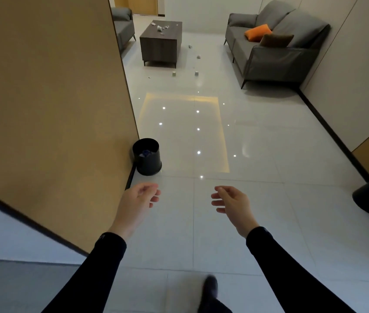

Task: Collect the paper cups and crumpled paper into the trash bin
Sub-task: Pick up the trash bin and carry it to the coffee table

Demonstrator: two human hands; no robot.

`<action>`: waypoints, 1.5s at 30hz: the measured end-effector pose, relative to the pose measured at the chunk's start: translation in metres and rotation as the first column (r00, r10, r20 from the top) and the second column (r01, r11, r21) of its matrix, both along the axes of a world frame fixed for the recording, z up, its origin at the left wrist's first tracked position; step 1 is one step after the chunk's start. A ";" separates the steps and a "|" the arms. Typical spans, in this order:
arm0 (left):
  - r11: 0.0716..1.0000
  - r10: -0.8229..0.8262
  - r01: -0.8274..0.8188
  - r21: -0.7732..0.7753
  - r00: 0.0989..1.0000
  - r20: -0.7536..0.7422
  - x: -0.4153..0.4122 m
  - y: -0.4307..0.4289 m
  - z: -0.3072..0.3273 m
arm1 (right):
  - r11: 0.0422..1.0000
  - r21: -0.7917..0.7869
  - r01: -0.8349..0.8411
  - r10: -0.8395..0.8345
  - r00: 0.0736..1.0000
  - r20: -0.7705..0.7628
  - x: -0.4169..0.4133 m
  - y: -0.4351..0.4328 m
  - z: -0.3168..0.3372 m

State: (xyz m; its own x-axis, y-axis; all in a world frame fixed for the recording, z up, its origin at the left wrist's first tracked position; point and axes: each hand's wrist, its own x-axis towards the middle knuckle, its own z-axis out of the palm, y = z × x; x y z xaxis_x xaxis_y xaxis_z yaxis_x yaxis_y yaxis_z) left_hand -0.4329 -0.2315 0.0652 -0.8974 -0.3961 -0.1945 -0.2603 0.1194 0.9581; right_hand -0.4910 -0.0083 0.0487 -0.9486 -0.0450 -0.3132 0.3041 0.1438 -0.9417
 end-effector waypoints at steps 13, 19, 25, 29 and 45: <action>0.990 0.129 -0.136 0.047 0.985 0.114 -0.287 -0.061 -0.018 | 0.993 0.016 -0.120 0.120 0.992 0.035 -0.307 -0.081 -0.028; 0.982 0.176 -0.185 0.045 0.970 0.167 -0.389 -0.104 -0.027 | 0.970 0.035 -0.241 0.238 0.968 0.084 -0.419 -0.140 -0.030; 0.971 0.201 -0.228 0.073 0.943 0.267 -0.485 -0.172 -0.069 | 0.957 0.070 -0.282 0.269 0.951 0.150 -0.518 -0.200 -0.059; 0.953 0.196 -0.269 0.142 0.900 0.389 -0.561 -0.226 -0.118 | 0.957 0.095 -0.275 0.255 0.949 0.185 -0.590 -0.255 -0.094; 0.836 0.215 -0.515 0.189 0.624 0.751 -0.731 -0.346 -0.404 | 0.943 0.096 -0.318 0.239 0.851 0.467 -0.759 -0.406 -0.329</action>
State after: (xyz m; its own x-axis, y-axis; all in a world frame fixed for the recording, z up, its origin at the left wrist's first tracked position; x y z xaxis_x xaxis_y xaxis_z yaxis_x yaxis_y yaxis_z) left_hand -1.1641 -0.5773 -0.3385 -0.2420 -0.4257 -0.8719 -0.7865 -0.4402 0.4332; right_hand -1.2503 -0.4143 -0.2807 -0.6628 -0.1975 -0.7223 0.6060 0.4251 -0.6723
